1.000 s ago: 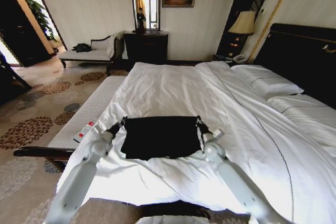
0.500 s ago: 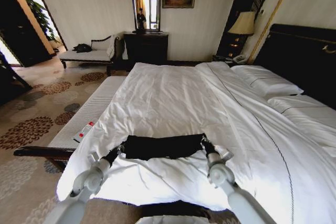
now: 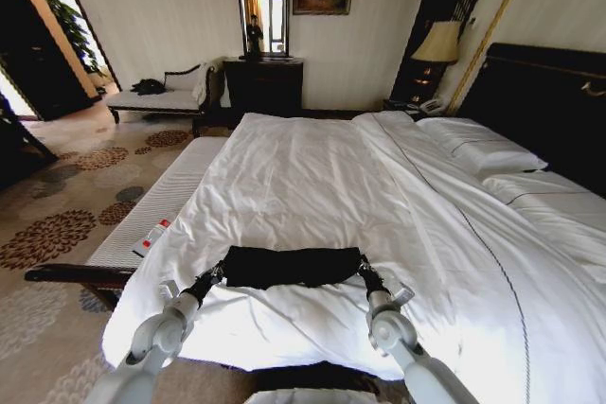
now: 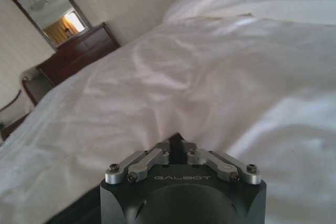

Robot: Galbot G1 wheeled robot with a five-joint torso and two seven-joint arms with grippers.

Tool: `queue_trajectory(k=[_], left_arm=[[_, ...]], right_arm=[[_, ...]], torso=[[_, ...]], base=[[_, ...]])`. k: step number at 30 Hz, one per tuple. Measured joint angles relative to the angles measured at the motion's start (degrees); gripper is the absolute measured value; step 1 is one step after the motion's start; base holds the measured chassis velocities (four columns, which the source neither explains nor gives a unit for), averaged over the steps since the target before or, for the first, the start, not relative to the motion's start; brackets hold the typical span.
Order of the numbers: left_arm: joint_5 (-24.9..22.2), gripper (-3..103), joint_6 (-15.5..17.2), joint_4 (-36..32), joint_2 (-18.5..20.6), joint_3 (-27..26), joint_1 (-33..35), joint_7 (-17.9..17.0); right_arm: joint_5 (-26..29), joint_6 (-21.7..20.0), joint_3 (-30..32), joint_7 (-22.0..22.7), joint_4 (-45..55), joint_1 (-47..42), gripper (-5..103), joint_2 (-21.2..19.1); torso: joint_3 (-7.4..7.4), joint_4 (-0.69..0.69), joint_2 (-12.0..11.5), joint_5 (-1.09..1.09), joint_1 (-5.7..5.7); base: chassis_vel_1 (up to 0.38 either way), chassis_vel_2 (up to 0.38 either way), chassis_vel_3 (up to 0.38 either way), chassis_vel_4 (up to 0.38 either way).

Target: Fold the clothes on the bed.

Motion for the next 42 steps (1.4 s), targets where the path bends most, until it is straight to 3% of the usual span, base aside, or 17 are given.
queue_trajectory(k=[1, 4, 5, 7, 10, 13, 16, 18, 19, 21, 25, 32, 36, 39, 40, 42], left_arm=[[0.0, 10, 0.0, 0.0, 0.0, 0.0, 0.0, 0.0], [0.99, 26, 0.38, -2.82, -0.17, -3.56, 1.5, -0.37], [1.01, 32, 0.54, -3.95, -0.34, -5.29, 2.05, -0.45], [0.87, 32, 0.69, -4.99, -0.54, -7.08, 2.46, -0.52], [-1.21, 48, 1.47, -7.82, -1.03, -13.4, 3.15, -0.73], [-3.6, 54, 1.85, -8.44, -1.33, -16.92, 2.76, -1.52], [-6.41, 70, 3.24, -6.55, -1.63, -20.69, 0.45, -4.81], [-6.65, 76, 3.88, -5.94, -1.71, -21.49, -0.19, -5.7], [-7.18, 81, 4.51, -5.9, -1.83, -22.25, -0.55, -6.12], [-9.82, 86, 6.72, -8.19, -2.2, -24.4, -0.46, -6.27], [-10.43, 98, 8.47, -10.99, -2.33, -26.54, -0.16, -6.63], [-12.05, 100, 10.25, -13.19, -2.54, -28.29, -0.49, -8.04], [-12.28, 100, 10.7, -14.73, -3.11, -27.77, -0.62, -8.31], [-16.59, 100, 13.14, -17.5, -3.47, -27.85, -1.52, -9.98], [-20.13, 100, 14.91, -19.62, -3.59, -28.2, -2.15, -11.54], [-21.93, 100, 15.87, -21.07, -3.63, -28.39, -2.51, -12.53]], right_arm=[[0.0, 0.0, 0.0, 0.0, 0.0, 0.0, 11, 0.0], [-0.14, -0.74, 2.09, 0.89, 4.38, -1.79, 27, 0.22], [-0.1, -0.79, 3.21, 1.23, 5.81, -2.41, 27, 0.43], [-0.01, -0.79, 4.46, 1.6, 7.09, -3.0, 32, 0.67], [0.95, -0.83, 7.97, 2.92, 9.94, -4.86, 49, 1.68], [2.36, -1.33, 9.47, 3.93, 10.69, -5.86, 54, 2.61], [4.3, -2.96, 9.44, 5.34, 10.06, -6.55, 71, 4.54], [5.04, -3.29, 9.04, 5.58, 9.73, -6.61, 76, 5.44], [5.83, -3.44, 8.68, 5.66, 9.36, -6.6, 76, 6.4], [7.45, -3.47, 7.95, 5.38, 7.92, -6.14, 86, 8.67], [9.03, -3.28, 7.41, 4.56, 5.05, -5.06, 99, 11.64], [9.02, -2.3, 7.08, 2.4, 0.68, -3.59, 100, 14.08], [8.28, -1.22, 6.59, -1.05, -2.62, -2.27, 100, 14.72], [7.63, -0.01, 6.09, -4.7, -5.21, -0.98, 100, 15.06], [7.63, 0.32, 5.81, -6.02, -5.96, -0.5, 100, 15.13], [7.65, 0.49, 5.62, -6.73, -6.4, -0.18, 101, 15.15]], torso=[[0.0, 0.0, 0.0, 0.0, 0.0], [0.0, 0.01, 0.0, 0.01, 0.0], [0.0, 0.01, 0.0, 0.0, 0.0], [-0.01, 0.02, 0.0, -0.02, -0.01], [0.0, 0.01, 0.0, 0.01, -0.01], [0.0, 0.01, 0.01, 0.0, 0.0], [-0.01, 0.01, 0.0, -0.02, -0.01], [0.0, 0.0, 0.0, -0.02, -0.01], [0.0, 0.0, 0.0, -0.02, 0.0], [0.0, 0.0, 0.0, -0.02, 0.0], [0.0, 0.01, 0.0, 0.01, -0.01], [0.0, 0.01, 0.0, -0.02, 0.0], [0.0, 0.0, 0.0, -0.01, -0.01], [0.0, 0.01, 0.0, -0.01, -0.01], [0.0, 0.0, 0.0, -0.01, 0.0], [0.0, 0.0, 0.0, 0.0, 0.0]], base=[[0.0, 0.0, 0.0, 0.0], [0.0, 0.0, 0.0, 0.0], [0.0, 0.0, 0.0, 0.0], [0.0, 0.0, 0.0, 0.0], [0.0, 0.0, 0.0, 0.0], [0.0, 0.0, 0.0, 0.0], [0.0, 0.0, 0.0, 0.0], [0.0, 0.0, 0.0, 0.0], [0.0, 0.0, 0.0, 0.0], [0.0, 0.0, 0.0, 0.0], [0.0, 0.0, 0.0, 0.0], [0.0, 0.0, 0.0, 0.0], [0.0, 0.0, 0.0, 0.0], [0.0, 0.0, 0.0, 0.0], [0.0, 0.0, 0.0, 0.0], [0.0, 0.0, 0.0, 0.0]])
